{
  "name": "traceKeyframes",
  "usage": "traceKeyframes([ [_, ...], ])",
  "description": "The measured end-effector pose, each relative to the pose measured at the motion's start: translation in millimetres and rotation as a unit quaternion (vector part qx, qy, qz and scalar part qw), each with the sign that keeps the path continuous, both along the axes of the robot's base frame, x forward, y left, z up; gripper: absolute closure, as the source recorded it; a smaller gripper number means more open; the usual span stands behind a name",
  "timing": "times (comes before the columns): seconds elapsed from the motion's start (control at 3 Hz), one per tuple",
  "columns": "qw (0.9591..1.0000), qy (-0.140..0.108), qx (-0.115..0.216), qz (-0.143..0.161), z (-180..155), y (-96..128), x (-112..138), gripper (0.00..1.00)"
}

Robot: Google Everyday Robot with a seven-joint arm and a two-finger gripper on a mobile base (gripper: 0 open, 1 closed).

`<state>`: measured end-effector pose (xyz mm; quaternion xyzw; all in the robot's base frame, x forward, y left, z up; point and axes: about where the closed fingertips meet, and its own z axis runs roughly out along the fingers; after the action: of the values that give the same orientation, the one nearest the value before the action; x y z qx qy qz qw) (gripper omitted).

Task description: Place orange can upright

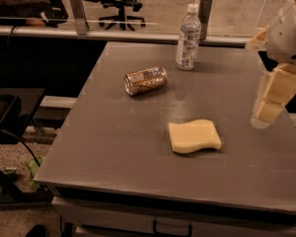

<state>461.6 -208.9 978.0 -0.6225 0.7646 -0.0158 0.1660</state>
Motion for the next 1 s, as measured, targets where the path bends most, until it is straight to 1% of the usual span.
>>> traceKeyframes([
  [0.33,0.9986,0.008,0.014,0.051,-12.1,23.4,45.5,0.0],
  [0.67,0.9961,0.009,0.016,0.086,-19.6,43.4,73.2,0.0],
  [1.0,0.9918,0.005,0.012,0.128,-25.8,70.6,97.8,0.0],
])
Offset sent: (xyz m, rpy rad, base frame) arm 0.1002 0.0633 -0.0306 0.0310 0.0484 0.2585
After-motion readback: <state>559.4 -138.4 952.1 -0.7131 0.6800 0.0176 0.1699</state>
